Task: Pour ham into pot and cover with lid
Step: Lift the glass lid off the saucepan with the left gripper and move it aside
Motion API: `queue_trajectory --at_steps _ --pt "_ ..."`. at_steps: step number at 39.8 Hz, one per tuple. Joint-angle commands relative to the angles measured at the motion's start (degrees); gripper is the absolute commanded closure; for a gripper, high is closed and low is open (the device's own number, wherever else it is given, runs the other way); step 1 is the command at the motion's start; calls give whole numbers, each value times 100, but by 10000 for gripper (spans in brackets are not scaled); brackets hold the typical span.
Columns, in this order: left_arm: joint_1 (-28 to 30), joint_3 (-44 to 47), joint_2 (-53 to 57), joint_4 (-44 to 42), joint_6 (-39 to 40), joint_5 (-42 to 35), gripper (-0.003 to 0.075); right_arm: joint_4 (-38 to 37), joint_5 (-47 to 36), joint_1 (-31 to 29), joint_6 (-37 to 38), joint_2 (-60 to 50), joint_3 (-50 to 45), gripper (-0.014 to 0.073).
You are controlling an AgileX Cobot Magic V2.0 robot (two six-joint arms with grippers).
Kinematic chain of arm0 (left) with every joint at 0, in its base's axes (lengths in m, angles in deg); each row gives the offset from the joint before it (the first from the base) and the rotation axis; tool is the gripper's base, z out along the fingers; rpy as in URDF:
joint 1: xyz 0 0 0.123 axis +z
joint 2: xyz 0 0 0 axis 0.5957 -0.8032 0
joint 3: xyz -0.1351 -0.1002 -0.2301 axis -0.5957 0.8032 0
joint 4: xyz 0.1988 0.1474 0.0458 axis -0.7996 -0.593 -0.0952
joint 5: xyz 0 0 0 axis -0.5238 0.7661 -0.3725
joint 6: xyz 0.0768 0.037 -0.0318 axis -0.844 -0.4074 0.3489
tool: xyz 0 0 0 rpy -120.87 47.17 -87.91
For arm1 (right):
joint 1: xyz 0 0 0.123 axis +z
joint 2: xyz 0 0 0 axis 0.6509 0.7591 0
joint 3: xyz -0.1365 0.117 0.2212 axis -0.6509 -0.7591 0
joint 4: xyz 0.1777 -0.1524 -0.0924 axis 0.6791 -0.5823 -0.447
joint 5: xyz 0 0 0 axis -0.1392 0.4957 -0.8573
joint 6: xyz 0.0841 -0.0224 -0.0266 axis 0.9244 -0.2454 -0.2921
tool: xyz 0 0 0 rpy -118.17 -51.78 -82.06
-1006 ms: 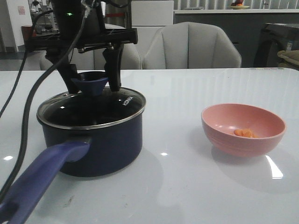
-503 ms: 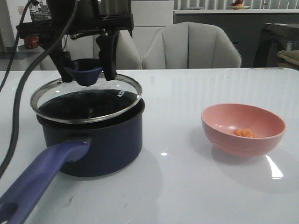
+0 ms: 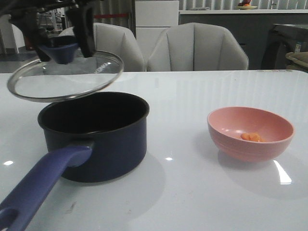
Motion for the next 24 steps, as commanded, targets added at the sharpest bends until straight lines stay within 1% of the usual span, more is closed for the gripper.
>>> queue_trajectory --at_steps 1,6,10,14,19,24 --pt "421 52 574 -53 -312 252 461 -67 -474 -8 -15 -119 -45 452" --pt "1130 611 854 -417 -537 252 461 -67 -474 -8 -15 -119 -45 452" --pt "1732 959 1012 -389 -850 215 461 -67 -474 -8 -15 -119 -45 452" --pt "2327 1237 1100 -108 -1204 113 461 -67 -474 -8 -15 -119 -45 452" --pt "2734 1590 1076 396 -1644 -130 461 -67 -474 -8 -15 -119 -45 452" --pt "2798 2118 959 398 -1817 -676 461 -67 -474 -8 -15 -119 -45 452"
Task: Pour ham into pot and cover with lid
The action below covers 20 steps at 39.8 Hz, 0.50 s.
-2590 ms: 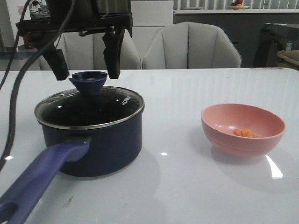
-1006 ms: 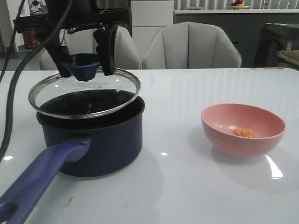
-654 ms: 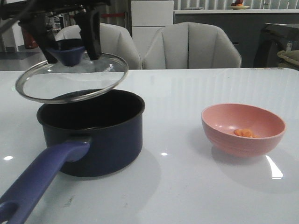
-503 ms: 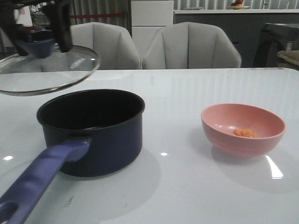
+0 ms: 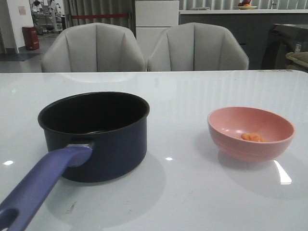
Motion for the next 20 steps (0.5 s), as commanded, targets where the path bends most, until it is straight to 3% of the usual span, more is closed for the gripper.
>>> queue_trajectory --at_steps 1,9,20 --pt "28 194 137 201 -177 -584 461 -67 -474 -8 -15 -119 -45 452" --pt "28 586 -134 159 -233 -1415 460 -67 -474 -8 -15 -119 -45 452" --pt "28 588 -847 180 -402 -1297 437 -67 -474 -8 -15 -119 -45 452"
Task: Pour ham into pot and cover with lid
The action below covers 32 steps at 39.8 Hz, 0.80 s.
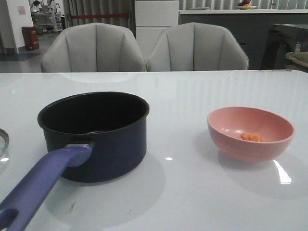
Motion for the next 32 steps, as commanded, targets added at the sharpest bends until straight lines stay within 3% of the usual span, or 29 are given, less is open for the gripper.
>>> queue_trajectory --at_steps 1,3,11,24,32 --pt "3 -131 64 155 -167 -3 420 -67 -474 -8 -15 -119 -45 452" --pt "3 -131 -8 228 -318 8 384 -67 -474 -8 -15 -119 -45 452" --pt "-7 -143 -79 333 -523 71 102 -67 -474 -8 -15 -119 -45 452" --pt "-17 -344 480 406 -578 311 91 -67 -474 -8 -15 -119 -45 452" --pt "-40 -14 1672 427 -681 -214 92 -67 -474 -8 -15 -119 -45 452"
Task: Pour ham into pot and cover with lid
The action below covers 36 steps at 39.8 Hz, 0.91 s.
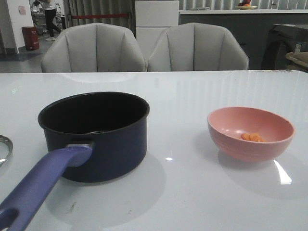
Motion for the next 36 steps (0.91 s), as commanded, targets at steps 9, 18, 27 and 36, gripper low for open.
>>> queue_trajectory --at_steps 9,18,27,36 --pt "-40 1069 2503 207 -17 -1470 92 -67 -474 -8 -15 -119 -45 452" --pt "-251 2474 4335 542 -17 -2850 92 -67 -474 -2 -15 -118 -45 452" --pt "-792 3803 6395 475 -17 -3653 92 -67 -474 -2 -15 -118 -45 452" --pt "-807 4763 8016 475 -17 -4003 92 -67 -474 -2 -15 -118 -45 452"
